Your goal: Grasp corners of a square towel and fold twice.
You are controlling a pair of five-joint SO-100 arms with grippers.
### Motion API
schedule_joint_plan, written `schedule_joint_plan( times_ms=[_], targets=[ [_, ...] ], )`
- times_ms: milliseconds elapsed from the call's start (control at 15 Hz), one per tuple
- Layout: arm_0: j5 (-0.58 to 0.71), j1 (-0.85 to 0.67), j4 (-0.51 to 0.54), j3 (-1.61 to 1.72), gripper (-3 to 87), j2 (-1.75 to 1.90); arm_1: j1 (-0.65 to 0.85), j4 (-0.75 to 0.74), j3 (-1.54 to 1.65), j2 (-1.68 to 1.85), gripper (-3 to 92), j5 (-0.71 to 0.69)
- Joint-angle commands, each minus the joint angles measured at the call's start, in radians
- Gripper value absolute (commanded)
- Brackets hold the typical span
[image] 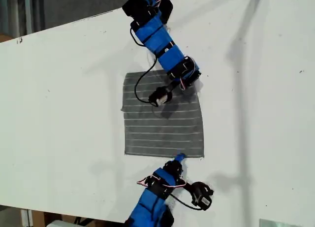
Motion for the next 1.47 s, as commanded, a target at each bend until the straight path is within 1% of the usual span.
schedule_joint_plan(
  times_ms=[0,200,333,467,600,667,733,800,933,1000,1067,1200,1267,1333,1400],
  targets=[
    [-0.002,0.060,0.020,-0.242,26.9,-0.201,-0.005,-0.018,0.002,-0.014,-0.2,-0.006],
    [0.109,0.066,0.129,-0.568,27.9,-0.439,-0.006,-0.025,0.002,-0.029,-0.2,-0.006],
    [0.150,0.044,0.187,-0.695,28.3,-0.578,-0.018,-0.023,0.000,-0.026,-0.2,-0.002],
    [0.160,0.038,0.183,-0.727,29.0,-0.661,-0.034,-0.021,-0.012,-0.023,-0.2,0.003],
    [0.121,0.054,0.164,-0.733,29.3,-0.721,-0.046,-0.009,-0.040,-0.020,-0.2,0.003],
    [0.110,0.071,0.140,-0.730,26.6,-0.738,-0.048,-0.002,-0.049,-0.018,-0.2,0.003],
    [0.087,0.087,0.124,-0.729,12.2,-0.747,-0.049,0.005,-0.057,-0.018,-0.2,0.003],
    [0.046,0.101,0.106,-0.715,-0.2,-0.749,-0.051,0.008,-0.063,-0.018,-0.2,0.003],
    [0.002,0.126,0.095,-0.718,-0.3,-0.750,-0.052,0.023,-0.084,-0.017,-0.2,0.003],
    [-0.012,0.135,0.133,-0.758,-0.3,-0.750,-0.052,0.040,-0.106,-0.014,-0.2,0.003],
    [-0.012,0.147,0.193,-0.822,-0.3,-0.753,-0.054,0.067,-0.141,-0.006,-0.2,0.005],
    [-0.021,0.167,0.360,-0.980,-0.3,-0.749,-0.054,0.160,-0.249,0.009,-0.2,0.005],
    [-0.015,0.173,0.399,-1.014,-0.3,-0.715,-0.051,0.198,-0.291,0.035,-0.2,0.003],
    [0.012,0.178,0.397,-1.014,-0.3,-0.655,-0.044,0.222,-0.307,0.080,-0.2,0.003],
    [0.077,0.184,0.364,-1.031,-0.3,-0.598,-0.040,0.236,-0.307,0.132,-0.2,0.000]
  ],
)
